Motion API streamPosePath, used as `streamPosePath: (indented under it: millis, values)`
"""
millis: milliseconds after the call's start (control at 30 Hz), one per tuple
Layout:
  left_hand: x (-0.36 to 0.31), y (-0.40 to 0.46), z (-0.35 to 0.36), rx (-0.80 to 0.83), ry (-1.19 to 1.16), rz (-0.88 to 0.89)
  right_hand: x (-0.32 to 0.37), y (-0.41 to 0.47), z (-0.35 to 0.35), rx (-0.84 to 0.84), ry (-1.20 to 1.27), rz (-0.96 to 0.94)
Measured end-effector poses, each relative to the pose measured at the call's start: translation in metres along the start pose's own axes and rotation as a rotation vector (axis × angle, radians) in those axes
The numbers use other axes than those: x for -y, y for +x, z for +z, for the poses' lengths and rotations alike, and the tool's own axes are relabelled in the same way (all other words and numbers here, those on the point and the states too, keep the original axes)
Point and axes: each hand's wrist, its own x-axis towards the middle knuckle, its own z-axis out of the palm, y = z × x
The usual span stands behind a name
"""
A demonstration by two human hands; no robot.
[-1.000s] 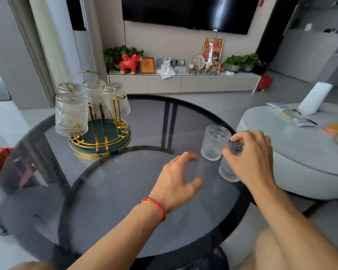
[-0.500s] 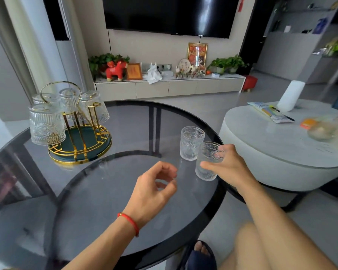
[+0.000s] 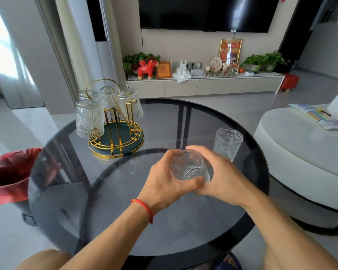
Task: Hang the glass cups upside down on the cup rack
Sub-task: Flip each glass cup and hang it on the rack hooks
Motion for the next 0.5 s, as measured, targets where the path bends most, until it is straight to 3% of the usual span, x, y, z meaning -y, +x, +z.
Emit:
streamPosePath:
  millis: [133,267,400,500]
  values:
    - [-0.003,0.016,-0.026,-0.095,-0.229,-0.128,0.002,0.018,0.008,0.044,0.278,0.149]
    - [0.0,0.035,-0.052,-0.112,-0.418,-0.228,0.015,0.042,0.032,0.049,0.87,0.368]
    - [0.014,0.045,-0.065,-0.091,-0.369,-0.191,0.027,0.063,0.056,-0.093,1.099,0.395]
    - [0.029,0.051,-0.084,-0.092,-0.222,-0.128,0.028,0.077,0.064,-0.154,1.136,0.386]
